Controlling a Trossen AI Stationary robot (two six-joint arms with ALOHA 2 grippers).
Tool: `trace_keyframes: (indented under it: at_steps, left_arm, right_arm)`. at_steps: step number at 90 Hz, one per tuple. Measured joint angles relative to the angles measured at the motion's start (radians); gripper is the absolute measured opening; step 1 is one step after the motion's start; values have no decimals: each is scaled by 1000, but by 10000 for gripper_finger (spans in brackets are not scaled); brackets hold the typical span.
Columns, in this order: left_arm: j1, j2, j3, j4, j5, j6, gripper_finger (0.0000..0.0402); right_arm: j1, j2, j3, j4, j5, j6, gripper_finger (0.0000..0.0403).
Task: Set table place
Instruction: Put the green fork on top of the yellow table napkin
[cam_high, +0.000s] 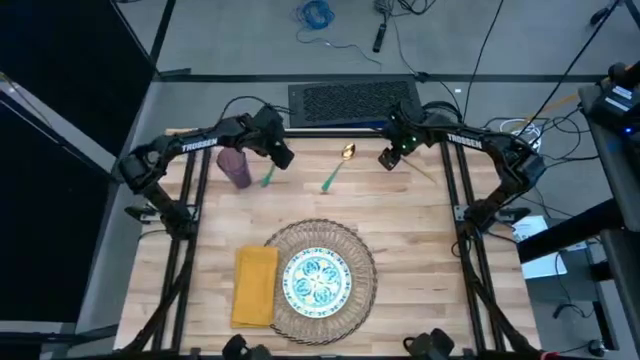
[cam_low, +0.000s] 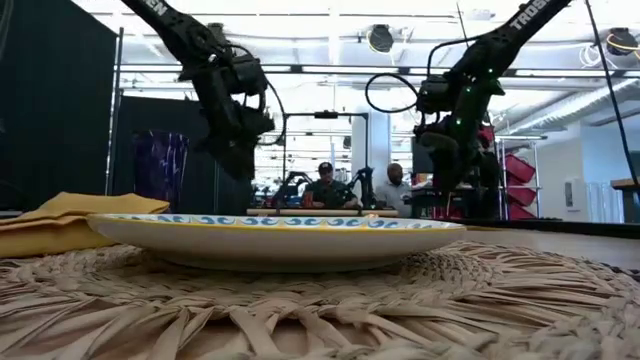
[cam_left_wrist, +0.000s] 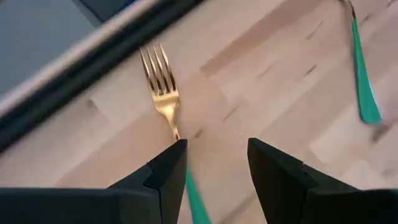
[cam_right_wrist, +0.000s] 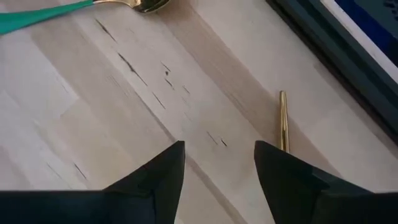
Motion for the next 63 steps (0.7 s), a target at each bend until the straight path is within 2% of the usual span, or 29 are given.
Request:
trace_keyframes:
  at_steps: [20, 63]
  left_arm:
    - [28, 39, 0, -34, 42, 30, 153]
    - [37, 202, 62, -63, 36, 71, 153]
  right_arm:
    - [0, 0, 0, 1, -2, 3, 181]
    - [0, 0, 0, -1, -2, 15, 181]
